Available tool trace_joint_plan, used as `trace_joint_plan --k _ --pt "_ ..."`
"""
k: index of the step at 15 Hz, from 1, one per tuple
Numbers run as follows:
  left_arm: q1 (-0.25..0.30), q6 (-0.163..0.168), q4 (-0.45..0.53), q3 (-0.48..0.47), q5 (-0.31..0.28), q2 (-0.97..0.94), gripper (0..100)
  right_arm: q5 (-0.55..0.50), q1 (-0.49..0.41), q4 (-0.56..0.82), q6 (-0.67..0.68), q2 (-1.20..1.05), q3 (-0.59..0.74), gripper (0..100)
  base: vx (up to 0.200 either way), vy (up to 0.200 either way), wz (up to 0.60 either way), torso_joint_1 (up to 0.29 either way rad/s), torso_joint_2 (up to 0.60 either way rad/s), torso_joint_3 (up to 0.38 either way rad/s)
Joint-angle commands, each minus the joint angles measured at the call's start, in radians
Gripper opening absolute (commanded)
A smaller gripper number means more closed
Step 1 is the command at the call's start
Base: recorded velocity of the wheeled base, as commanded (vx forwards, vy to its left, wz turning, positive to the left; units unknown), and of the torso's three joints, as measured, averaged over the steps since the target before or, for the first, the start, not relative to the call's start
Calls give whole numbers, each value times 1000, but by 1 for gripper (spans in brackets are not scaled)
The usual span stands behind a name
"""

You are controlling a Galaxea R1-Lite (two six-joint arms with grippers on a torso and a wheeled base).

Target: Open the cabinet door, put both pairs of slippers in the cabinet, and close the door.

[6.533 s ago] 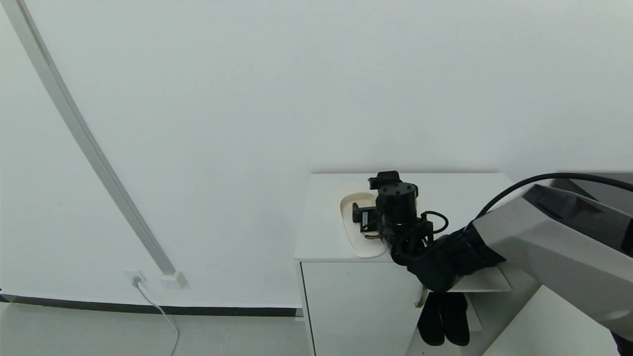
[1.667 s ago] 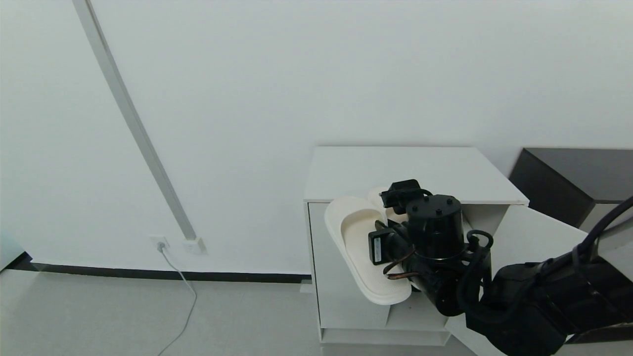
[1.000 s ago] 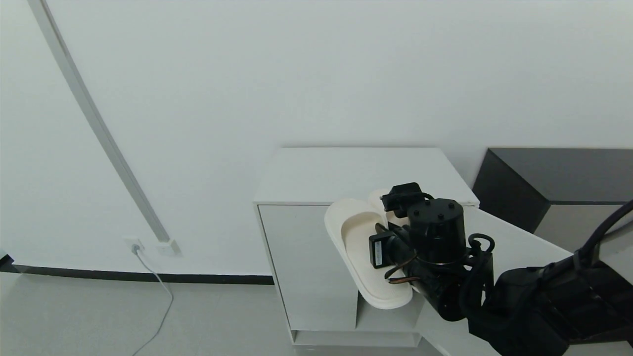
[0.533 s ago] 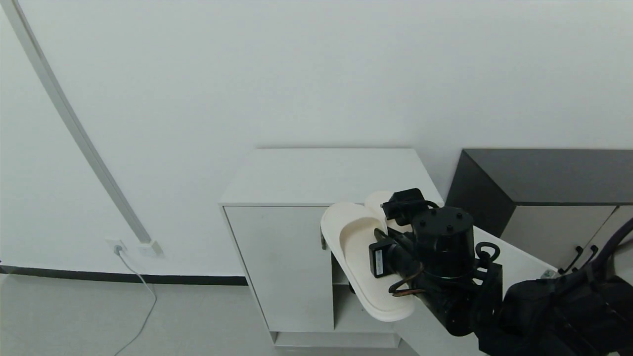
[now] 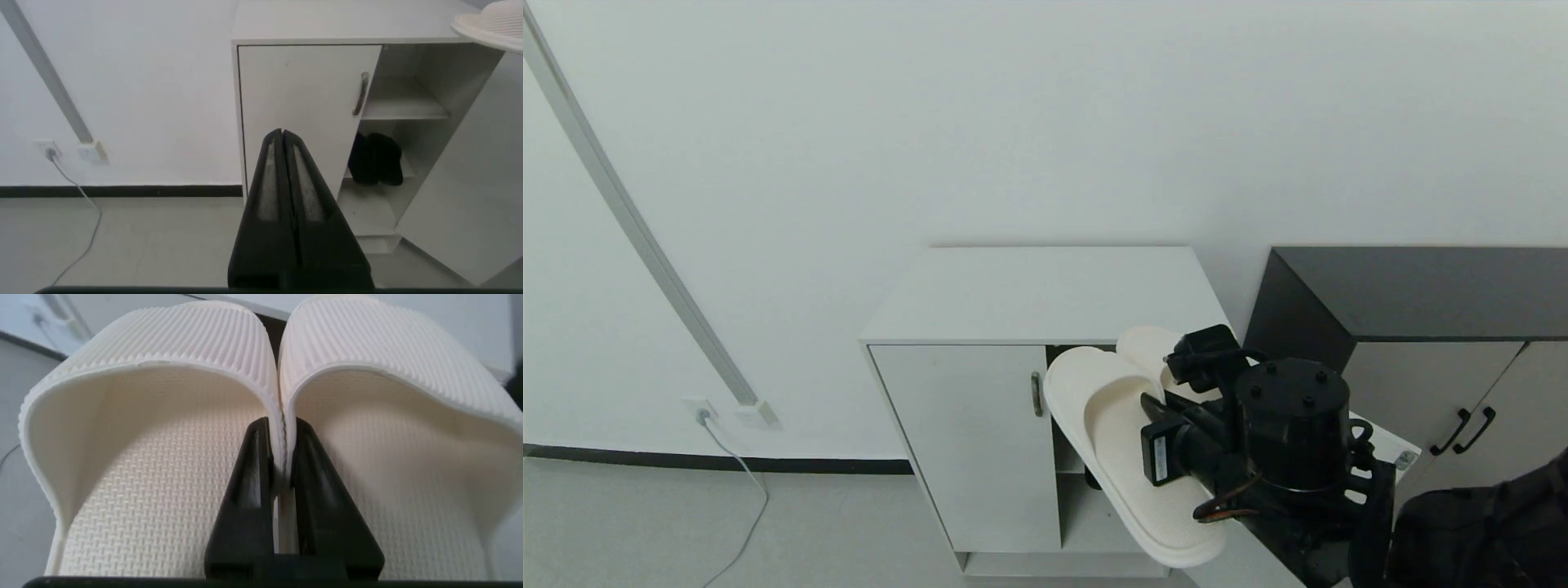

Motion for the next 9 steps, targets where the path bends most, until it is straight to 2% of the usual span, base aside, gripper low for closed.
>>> trace_joint_plan --k 1,9 --pt "1 0 0 0 1 1 0 4 1 -8 -3 -10 19 0 0 0 0 0 0 0" --pt "1 0 0 0 1 1 0 6 1 -35 -40 -4 51 0 0 0 0 0 0 0"
